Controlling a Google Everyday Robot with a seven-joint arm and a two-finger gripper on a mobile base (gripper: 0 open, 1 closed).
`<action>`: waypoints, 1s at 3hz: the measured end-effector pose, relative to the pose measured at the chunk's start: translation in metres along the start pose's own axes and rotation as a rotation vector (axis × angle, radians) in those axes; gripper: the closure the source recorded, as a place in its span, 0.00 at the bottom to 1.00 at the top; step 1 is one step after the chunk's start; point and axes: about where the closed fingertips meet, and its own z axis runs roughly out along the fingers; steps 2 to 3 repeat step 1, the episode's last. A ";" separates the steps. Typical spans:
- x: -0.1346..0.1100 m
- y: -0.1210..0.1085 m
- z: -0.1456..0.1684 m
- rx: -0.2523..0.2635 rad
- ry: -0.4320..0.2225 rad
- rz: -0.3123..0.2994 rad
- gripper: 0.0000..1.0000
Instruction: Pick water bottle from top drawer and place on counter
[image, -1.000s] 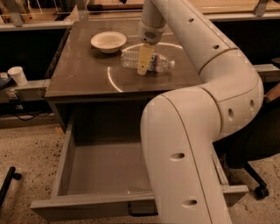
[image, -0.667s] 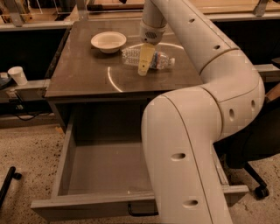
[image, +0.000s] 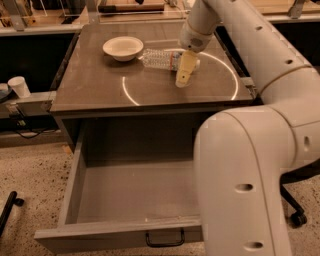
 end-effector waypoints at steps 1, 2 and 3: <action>0.008 0.000 0.000 0.002 -0.022 -0.026 0.00; 0.008 0.000 0.000 0.002 -0.022 -0.026 0.00; 0.008 0.000 0.000 0.002 -0.022 -0.026 0.00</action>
Offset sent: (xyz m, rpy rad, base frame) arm 0.0000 0.0000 0.0000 0.0000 0.0000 0.0000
